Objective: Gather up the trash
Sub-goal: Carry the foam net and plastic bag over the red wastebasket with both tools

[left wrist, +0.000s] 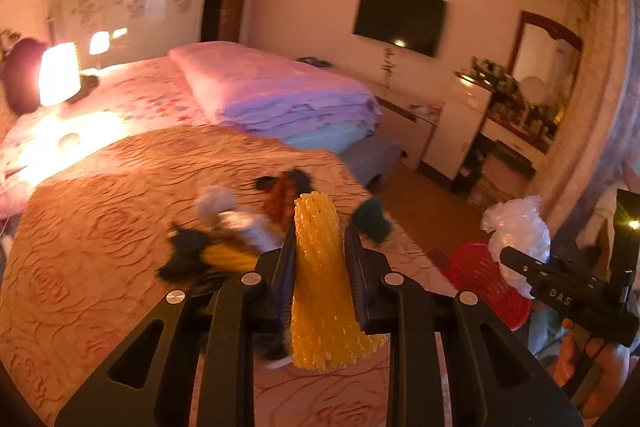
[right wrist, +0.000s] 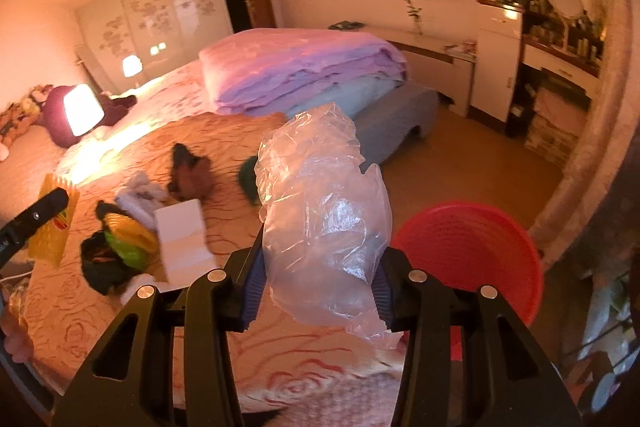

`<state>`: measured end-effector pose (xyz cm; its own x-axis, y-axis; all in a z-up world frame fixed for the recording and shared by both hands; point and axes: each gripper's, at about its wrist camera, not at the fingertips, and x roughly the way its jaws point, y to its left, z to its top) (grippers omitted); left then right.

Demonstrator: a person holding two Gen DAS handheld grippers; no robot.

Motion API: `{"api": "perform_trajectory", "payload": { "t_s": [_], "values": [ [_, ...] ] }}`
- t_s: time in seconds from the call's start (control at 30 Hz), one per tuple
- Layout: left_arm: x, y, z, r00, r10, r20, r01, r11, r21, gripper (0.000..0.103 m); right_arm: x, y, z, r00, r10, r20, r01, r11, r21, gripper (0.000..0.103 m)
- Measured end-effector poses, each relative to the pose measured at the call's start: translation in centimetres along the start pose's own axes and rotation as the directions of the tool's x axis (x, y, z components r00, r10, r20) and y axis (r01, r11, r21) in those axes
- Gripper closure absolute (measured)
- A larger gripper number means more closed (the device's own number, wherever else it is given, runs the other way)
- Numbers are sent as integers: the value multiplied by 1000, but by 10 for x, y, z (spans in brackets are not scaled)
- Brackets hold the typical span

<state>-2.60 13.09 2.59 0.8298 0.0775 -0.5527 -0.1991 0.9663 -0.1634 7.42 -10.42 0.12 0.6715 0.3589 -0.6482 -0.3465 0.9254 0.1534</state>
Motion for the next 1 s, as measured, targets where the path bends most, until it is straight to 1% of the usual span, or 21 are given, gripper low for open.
{"api": "perform_trajectory", "payload": {
  "t_s": [0.1, 0.23, 0.3, 0.4, 0.47, 0.57, 0.67, 0.77, 0.83, 0.93, 1.0],
  "values": [
    [11, -22, 1, 999, -36, -16, 36, 998, 45, 81, -4, -20, -2, 999, -44, 1, 44, 999, 27, 59],
    [32, -51, 4, 994, -95, -57, 100, 991, 87, 81, -9, -45, -5, 995, -95, -2, 95, 994, 62, 59],
    [44, -69, 4, 988, -132, -81, 141, 984, 111, 81, -11, -60, -6, 993, -121, -9, 122, 989, 81, 59],
    [58, -94, 3, 980, -167, -108, 182, 972, 147, 81, -13, -79, -9, 988, -154, -17, 155, 982, 110, 59],
    [70, -114, -1, 972, -194, -135, 216, 960, 177, 81, -13, -91, -11, 985, -173, -21, 174, 976, 131, 59],
    [90, -135, -9, 963, -201, -181, 238, 949, 208, 81, -11, -106, -15, 983, -183, -30, 186, 969, 163, 59],
    [108, -154, -18, 946, -224, -234, 276, 935, 222, 81, -3, -124, -23, 981, -187, -46, 193, 958, 214, 59],
    [122, -169, -27, 926, -253, -279, 320, 920, 227, 81, 7, -133, -29, 981, -185, -64, 195, 953, 230, 59],
    [131, -179, -31, 914, -273, -300, 346, 911, 225, 81, 13, -136, -33, 982, -173, -76, 186, 952, 242, 59],
    [145, -194, -35, 890, -310, -333, 392, 894, 216, 81, 24, -145, -38, 982, -153, -109, 177, 946, 270, 59],
    [152, -199, -39, 880, -322, -348, 410, 886, 218, 81, 29, -147, -42, 981, -146, -126, 177, 944, 278, 59]
  ]
}}
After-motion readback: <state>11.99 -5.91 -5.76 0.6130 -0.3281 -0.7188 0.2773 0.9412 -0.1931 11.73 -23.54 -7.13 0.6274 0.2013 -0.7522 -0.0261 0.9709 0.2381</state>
